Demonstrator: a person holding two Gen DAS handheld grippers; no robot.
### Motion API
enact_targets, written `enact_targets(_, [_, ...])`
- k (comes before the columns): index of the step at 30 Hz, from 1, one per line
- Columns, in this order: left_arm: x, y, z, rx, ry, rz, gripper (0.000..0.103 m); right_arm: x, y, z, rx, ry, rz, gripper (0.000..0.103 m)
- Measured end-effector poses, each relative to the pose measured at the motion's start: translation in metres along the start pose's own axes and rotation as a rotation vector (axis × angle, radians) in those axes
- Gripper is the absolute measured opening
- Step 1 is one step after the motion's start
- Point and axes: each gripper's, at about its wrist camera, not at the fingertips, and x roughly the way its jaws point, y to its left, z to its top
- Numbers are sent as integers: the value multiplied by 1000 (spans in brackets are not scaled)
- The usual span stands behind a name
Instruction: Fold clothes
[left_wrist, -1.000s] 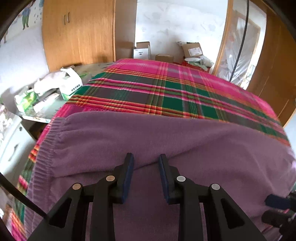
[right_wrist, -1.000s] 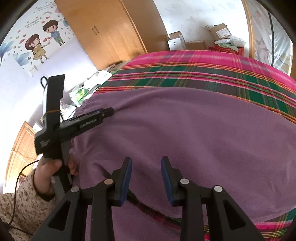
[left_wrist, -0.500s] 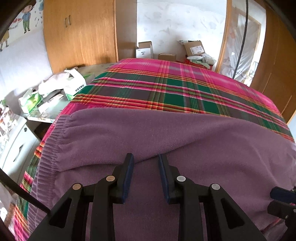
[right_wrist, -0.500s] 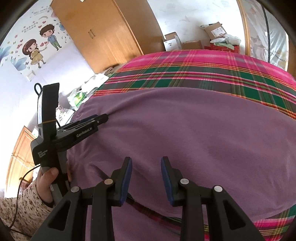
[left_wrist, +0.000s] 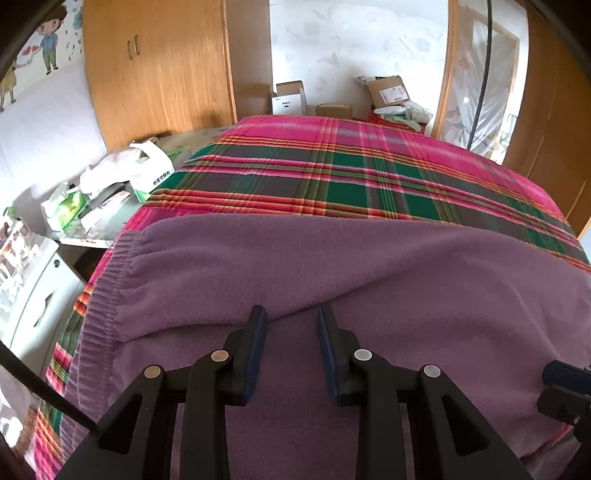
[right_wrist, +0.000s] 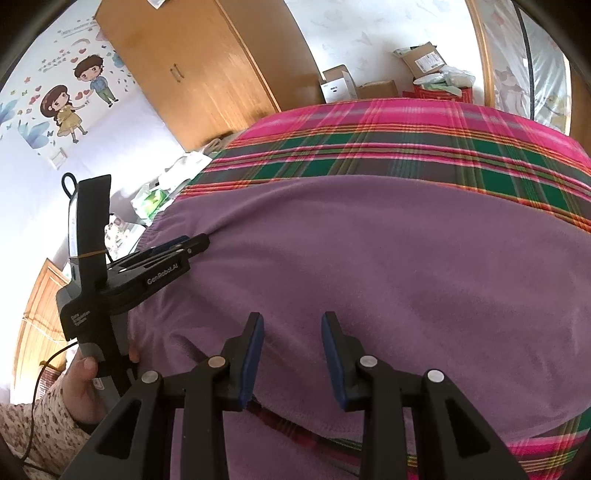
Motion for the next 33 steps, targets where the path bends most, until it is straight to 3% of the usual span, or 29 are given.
enact_targets(14, [1, 0, 0, 5, 2, 3, 30, -1, 5, 7, -34, -5, -23, 33])
enact_targets(24, [2, 5, 1, 5, 4, -28, 30, 0, 21, 39, -216, -8, -76, 33])
enact_targets(30, [1, 0, 5, 228, 22, -50, 30, 18, 29, 63, -323, 43, -91, 33])
enact_targets(33, [1, 0, 5, 253, 16, -26, 30, 28, 28, 71, -335, 51, -94, 33])
